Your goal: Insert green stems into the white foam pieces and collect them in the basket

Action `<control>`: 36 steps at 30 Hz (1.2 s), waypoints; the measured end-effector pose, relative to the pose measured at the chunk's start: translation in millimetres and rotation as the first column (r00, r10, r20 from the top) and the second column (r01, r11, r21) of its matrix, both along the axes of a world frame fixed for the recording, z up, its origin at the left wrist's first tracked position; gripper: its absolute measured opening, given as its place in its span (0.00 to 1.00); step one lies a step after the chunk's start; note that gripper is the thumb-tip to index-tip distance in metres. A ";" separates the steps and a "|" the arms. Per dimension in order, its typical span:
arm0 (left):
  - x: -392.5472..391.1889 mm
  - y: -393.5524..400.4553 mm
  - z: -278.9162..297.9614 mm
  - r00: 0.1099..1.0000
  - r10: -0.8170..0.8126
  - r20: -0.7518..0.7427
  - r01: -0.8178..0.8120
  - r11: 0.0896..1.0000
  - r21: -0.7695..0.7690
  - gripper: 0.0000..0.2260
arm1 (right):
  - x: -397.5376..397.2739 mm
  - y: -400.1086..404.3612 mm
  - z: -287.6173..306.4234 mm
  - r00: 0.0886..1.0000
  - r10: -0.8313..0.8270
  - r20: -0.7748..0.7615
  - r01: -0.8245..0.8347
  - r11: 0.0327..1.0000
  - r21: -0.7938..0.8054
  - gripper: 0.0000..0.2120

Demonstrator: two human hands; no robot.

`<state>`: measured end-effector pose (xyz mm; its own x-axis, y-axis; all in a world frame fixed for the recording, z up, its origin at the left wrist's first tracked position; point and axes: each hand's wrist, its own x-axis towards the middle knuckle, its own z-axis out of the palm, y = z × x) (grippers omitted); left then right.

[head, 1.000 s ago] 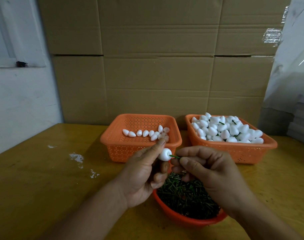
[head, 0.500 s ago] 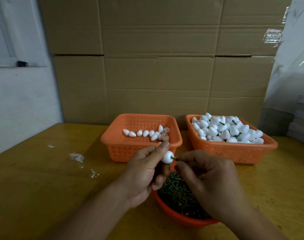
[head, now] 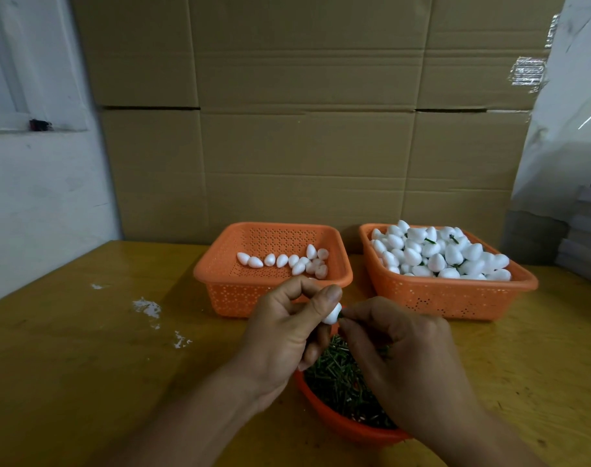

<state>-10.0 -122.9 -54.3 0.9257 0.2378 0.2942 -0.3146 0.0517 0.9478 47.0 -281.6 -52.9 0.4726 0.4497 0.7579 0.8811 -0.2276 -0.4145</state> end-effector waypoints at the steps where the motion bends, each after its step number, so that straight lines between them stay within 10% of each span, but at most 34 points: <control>1: 0.5 -0.5 -0.6 1.000 0.016 0.010 -0.016 1.000 0.020 0.11 | -0.3 0.3 -0.2 1.000 -0.003 -0.009 0.003 1.000 0.000 0.06; 36: -3.7 -2.9 -0.9 0.947 0.091 0.309 -0.238 0.844 0.480 0.14 | 2.4 4.9 -4.5 0.887 0.222 -0.405 -0.166 0.971 0.170 0.04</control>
